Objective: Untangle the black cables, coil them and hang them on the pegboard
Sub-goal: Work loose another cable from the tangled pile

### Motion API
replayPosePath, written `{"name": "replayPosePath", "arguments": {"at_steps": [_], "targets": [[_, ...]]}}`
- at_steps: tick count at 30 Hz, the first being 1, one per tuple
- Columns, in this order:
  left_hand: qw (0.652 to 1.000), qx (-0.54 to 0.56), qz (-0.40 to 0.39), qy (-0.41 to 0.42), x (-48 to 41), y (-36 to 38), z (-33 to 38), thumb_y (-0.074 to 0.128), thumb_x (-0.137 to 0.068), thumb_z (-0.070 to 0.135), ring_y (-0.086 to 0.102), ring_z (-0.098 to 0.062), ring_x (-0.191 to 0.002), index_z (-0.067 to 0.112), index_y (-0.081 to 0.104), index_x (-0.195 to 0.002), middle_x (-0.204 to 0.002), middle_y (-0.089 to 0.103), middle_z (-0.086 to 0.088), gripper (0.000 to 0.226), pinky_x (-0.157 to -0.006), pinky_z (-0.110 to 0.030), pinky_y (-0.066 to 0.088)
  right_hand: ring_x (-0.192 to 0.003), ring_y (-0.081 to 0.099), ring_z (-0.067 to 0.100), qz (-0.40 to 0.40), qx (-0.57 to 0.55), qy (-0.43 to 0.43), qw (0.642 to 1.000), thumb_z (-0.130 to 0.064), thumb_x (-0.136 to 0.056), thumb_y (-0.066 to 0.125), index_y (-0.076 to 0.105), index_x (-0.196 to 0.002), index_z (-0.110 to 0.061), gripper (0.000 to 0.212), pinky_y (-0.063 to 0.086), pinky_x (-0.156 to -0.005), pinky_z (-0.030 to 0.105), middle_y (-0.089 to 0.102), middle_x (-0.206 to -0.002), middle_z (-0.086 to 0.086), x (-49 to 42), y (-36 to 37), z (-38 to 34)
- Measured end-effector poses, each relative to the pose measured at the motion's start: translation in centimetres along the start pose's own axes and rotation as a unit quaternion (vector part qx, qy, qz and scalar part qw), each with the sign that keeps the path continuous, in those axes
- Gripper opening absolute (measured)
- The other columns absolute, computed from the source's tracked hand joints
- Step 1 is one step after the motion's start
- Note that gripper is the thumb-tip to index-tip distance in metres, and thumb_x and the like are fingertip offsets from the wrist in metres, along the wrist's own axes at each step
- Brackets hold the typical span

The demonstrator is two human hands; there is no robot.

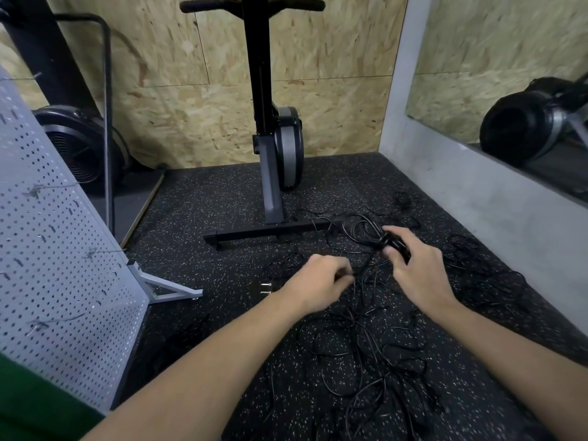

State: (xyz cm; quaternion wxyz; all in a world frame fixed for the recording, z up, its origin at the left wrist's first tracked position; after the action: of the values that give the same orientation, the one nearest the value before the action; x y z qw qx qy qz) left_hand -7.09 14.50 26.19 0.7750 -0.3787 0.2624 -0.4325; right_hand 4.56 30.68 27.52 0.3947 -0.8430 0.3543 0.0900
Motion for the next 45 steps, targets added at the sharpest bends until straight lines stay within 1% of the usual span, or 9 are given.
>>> {"name": "replayPosePath", "arguments": {"at_steps": [8, 12, 15, 20, 24, 29, 32, 40, 45], "targets": [[0.971, -0.101, 0.167, 0.14, 0.9, -4.6, 2.0, 0.065, -0.102, 0.028, 0.066, -0.012, -0.094, 0.021, 0.078, -0.106, -0.101, 0.073, 0.009, 0.015, -0.083, -0.037, 0.056, -0.092, 0.067, 0.012, -0.149, 0.129, -0.074, 0.978, -0.012, -0.099, 0.067, 0.061, -0.136, -0.023, 0.039, 0.055, -0.082, 0.029, 0.073, -0.11, -0.001, -0.6, 0.6, -0.2], [0.969, -0.077, 0.189, 0.138, 1.1, -5.4, 1.1, 0.071, -0.098, 0.03, 0.066, -0.009, -0.092, 0.023, 0.08, -0.1, -0.096, 0.073, 0.012, 0.012, -0.086, -0.036, 0.051, -0.074, 0.058, -0.003, -0.28, 0.089, -0.133, 0.947, -0.015, -0.102, 0.064, 0.039, -0.152, -0.036, 0.06, 0.049, -0.071, 0.019, 0.069, -0.096, -0.009, 1.1, 1.5, -2.5], [0.974, 0.027, 0.204, 0.09, 1.0, -6.4, -0.2, 0.078, -0.091, 0.032, 0.067, -0.003, -0.087, 0.024, 0.082, -0.094, -0.091, 0.072, 0.012, 0.01, -0.083, -0.033, 0.055, -0.054, 0.049, 0.003, -0.269, 0.058, -0.14, 0.951, -0.013, -0.103, 0.063, 0.027, -0.152, -0.046, 0.069, 0.039, -0.055, 0.016, 0.049, -0.068, -0.011, 1.3, 1.0, -3.9], [0.971, 0.119, 0.205, 0.037, 1.1, -6.8, -1.3, 0.09, -0.077, 0.038, 0.069, -0.004, -0.081, 0.021, 0.075, -0.081, -0.079, 0.074, 0.01, 0.023, -0.079, -0.024, 0.055, -0.093, 0.064, -0.002, -0.258, 0.048, -0.223, 0.939, -0.015, -0.103, 0.061, 0.039, -0.152, -0.043, 0.061, 0.052, -0.088, 0.02, 0.067, -0.122, -0.006, 2.1, 1.4, -4.8], [0.971, 0.137, 0.19, 0.036, 0.9, -6.5, -1.5, 0.091, -0.077, 0.036, 0.069, -0.005, -0.082, 0.019, 0.076, -0.081, -0.08, 0.075, 0.009, 0.023, -0.079, -0.019, 0.054, -0.106, 0.066, 0.008, -0.248, 0.041, -0.222, 0.942, -0.017, -0.103, 0.062, 0.046, -0.151, -0.04, 0.056, 0.053, -0.095, 0.029, 0.068, -0.123, -0.003, 2.0, 1.4, -4.3], [0.981, 0.149, 0.124, -0.012, 0.7, -6.7, -3.6, 0.067, -0.099, 0.042, 0.07, -0.001, -0.096, 0.028, 0.078, -0.104, -0.097, 0.077, 0.015, 0.018, -0.093, -0.03, 0.056, -0.061, 0.06, 0.002, -0.217, -0.078, -0.104, 0.967, -0.006, -0.1, 0.065, 0.061, -0.137, -0.044, 0.053, 0.048, -0.059, 0.018, 0.076, -0.106, -0.013, 1.8, 1.3, -3.7], [0.961, 0.259, 0.064, -0.074, 1.1, -6.0, -6.2, 0.06, -0.105, 0.025, 0.074, -0.013, -0.089, 0.021, 0.075, -0.115, -0.094, 0.078, 0.001, 0.018, -0.092, -0.042, 0.059, -0.079, 0.07, 0.024, -0.193, -0.101, -0.057, 0.974, -0.013, -0.1, 0.066, 0.06, -0.134, -0.05, 0.05, 0.058, -0.078, 0.043, 0.076, -0.099, -0.01, 1.3, 1.2, -2.8], [0.946, 0.295, -0.008, -0.132, 0.9, -2.4, -4.7, 0.06, -0.106, 0.02, 0.06, -0.009, -0.063, 0.01, 0.077, -0.112, -0.083, 0.07, 0.002, 0.021, -0.058, -0.023, 0.053, -0.092, 0.074, 0.019, -0.122, -0.16, -0.003, 0.979, -0.004, -0.101, 0.063, 0.062, -0.134, -0.039, 0.048, 0.056, -0.1, 0.045, 0.077, -0.102, -0.006, 0.5, 1.0, -2.1], [0.963, 0.227, -0.035, -0.138, 0.3, -1.3, -2.5, 0.056, -0.107, 0.032, 0.056, -0.011, -0.065, 0.015, 0.076, -0.109, -0.077, 0.063, 0.007, 0.027, -0.067, -0.031, 0.046, -0.067, 0.069, 0.03, -0.089, -0.083, 0.011, 0.992, -0.015, -0.103, 0.063, 0.056, -0.131, -0.052, 0.047, 0.061, -0.066, 0.043, 0.077, -0.092, -0.011, 0.3, 0.7, -1.0]]}}
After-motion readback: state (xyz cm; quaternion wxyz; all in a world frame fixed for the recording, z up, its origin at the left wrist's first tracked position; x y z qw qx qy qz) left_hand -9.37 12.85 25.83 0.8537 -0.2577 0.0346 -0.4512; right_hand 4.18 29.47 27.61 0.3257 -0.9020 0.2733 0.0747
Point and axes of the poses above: each hand's wrist, its own x-axis away from the middle knuckle, its own y-axis out of the palm, z = x × y, the point moved 4 cm from there along -x, towards the middle knuckle
